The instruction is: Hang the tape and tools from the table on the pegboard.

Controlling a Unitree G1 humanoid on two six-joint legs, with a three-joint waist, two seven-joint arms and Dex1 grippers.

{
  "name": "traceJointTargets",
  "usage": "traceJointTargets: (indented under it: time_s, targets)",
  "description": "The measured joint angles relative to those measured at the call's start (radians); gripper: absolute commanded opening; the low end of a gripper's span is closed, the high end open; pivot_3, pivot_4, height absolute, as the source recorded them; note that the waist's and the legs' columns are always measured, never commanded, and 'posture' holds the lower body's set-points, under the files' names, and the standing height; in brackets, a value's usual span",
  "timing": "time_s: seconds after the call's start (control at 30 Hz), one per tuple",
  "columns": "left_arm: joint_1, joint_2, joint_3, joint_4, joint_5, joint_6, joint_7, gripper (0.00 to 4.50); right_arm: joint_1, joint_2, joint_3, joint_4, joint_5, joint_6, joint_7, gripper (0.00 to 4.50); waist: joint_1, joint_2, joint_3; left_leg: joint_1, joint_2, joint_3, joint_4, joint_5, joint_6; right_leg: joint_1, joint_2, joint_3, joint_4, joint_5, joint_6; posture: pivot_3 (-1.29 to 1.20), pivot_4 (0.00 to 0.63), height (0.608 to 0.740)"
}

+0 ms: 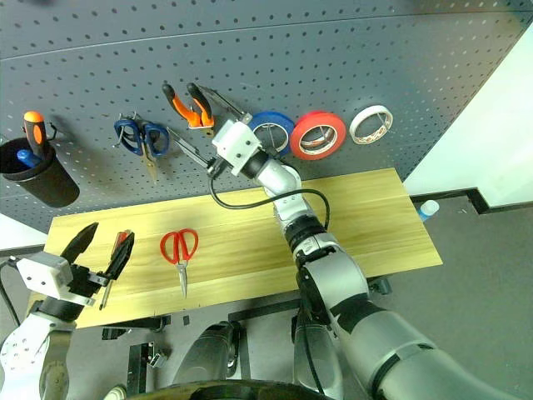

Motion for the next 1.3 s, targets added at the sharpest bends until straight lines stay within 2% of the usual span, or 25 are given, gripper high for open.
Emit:
traceJointTargets:
  time_s: [0.1,0.23,0.33,0.43,0.47,0.57,0.77,0.87,1.07,1.17,1.3]
  targets:
    - [0.066,-0.01,-0.014,-0.06,0.001,0.056,0.017,3.86,0.166,-0.086,0.083,-0.265,0.049,0.09,0.112,4.48,0.002,0.0,0.0,0.0,0.0,0.0,0.0,0.0,0.0,0.002,-0.001,0.0,-0.001,-0.002,-0.002,0.1,0.186,0.74]
    - [0.058,-0.051,-0.09,-0.097,0.076,0.235,0.16,3.86,0.354,-0.31,0.168,-0.61,0.184,0.332,0.318,4.48,0.023,0.0,0.0,0.002,0.0,0.0,0.005,0.0,0.0,0.006,-0.001,0.0,-0.002,-0.005,0.002,0.1,0.188,0.74]
    - [-0.006,-0.059,-0.179,-0.098,0.172,0.47,0.298,3.86,0.47,-0.468,0.202,-0.766,0.258,0.527,0.448,4.48,0.028,-0.001,0.001,0.002,0.0,-0.001,0.008,0.0,0.0,0.008,0.0,0.0,-0.001,-0.006,0.001,0.09,0.19,0.74]
    - [-0.118,-0.098,-0.227,-0.069,0.225,0.669,0.414,3.86,0.545,-0.545,0.214,-0.821,0.26,0.632,0.486,4.48,0.027,-0.002,0.001,0.002,0.0,-0.001,0.013,0.0,0.0,0.009,0.0,-0.001,0.001,-0.006,0.001,0.07,0.187,0.74]
    - [-0.166,-0.119,-0.23,-0.056,0.229,0.726,0.448,3.86,0.555,-0.557,0.215,-0.822,0.249,0.65,0.489,4.48,0.026,-0.003,0.002,0.002,0.0,-0.001,0.014,0.0,0.0,0.009,0.0,-0.001,0.001,-0.006,0.001,0.06,0.185,0.74]
    - [-0.287,-0.163,-0.23,-0.012,0.231,0.893,0.531,4.48,0.562,-0.575,0.214,-0.822,0.222,0.655,0.488,4.5,0.024,-0.004,0.001,0.002,0.0,-0.001,0.014,0.0,0.0,0.009,0.0,-0.001,0.001,-0.005,0.002,0.04,0.18,0.74]
    - [-0.499,-0.238,-0.195,0.126,0.231,1.18,0.654,4.49,0.564,-0.593,0.206,-0.822,0.215,0.657,0.51,4.5,0.032,-0.006,0.001,0.0,-0.001,-0.001,0.015,0.0,0.0,0.01,0.0,-0.002,-0.001,-0.002,0.006,0.01,0.167,0.74]
    - [-0.565,-0.234,-0.196,0.19,0.261,1.242,0.693,4.49,0.585,-0.625,0.2,-0.847,0.259,0.692,0.56,4.5,0.03,-0.006,0.0,0.0,-0.001,-0.001,0.015,0.0,0.0,0.01,-0.001,-0.002,-0.002,-0.002,0.007,0.0,0.162,0.74]
    - [-0.648,-0.252,-0.171,0.288,0.27,1.24,0.71,4.49,0.608,-0.649,0.172,-0.89,0.324,0.77,0.598,4.5,0.027,-0.007,0.0,0.001,-0.001,-0.001,0.015,0.0,-0.001,0.011,-0.001,-0.002,-0.001,-0.001,0.006,-0.02,0.152,0.74]
    - [-0.697,-0.283,-0.104,0.333,0.254,1.243,0.729,4.49,0.609,-0.647,0.166,-0.89,0.322,0.771,0.59,4.5,0.027,-0.006,-0.002,0.002,-0.001,-0.001,0.016,0.0,-0.001,0.012,-0.001,-0.002,-0.002,-0.001,0.007,-0.02,0.152,0.74]
    - [-0.72,-0.297,-0.056,0.352,0.243,1.255,0.743,3.28,0.609,-0.644,0.161,-0.89,0.314,0.77,0.574,4.5,0.026,-0.005,-0.002,0.002,-0.001,-0.001,0.016,0.0,-0.001,0.012,-0.001,-0.002,-0.002,-0.001,0.008,-0.03,0.148,0.74]
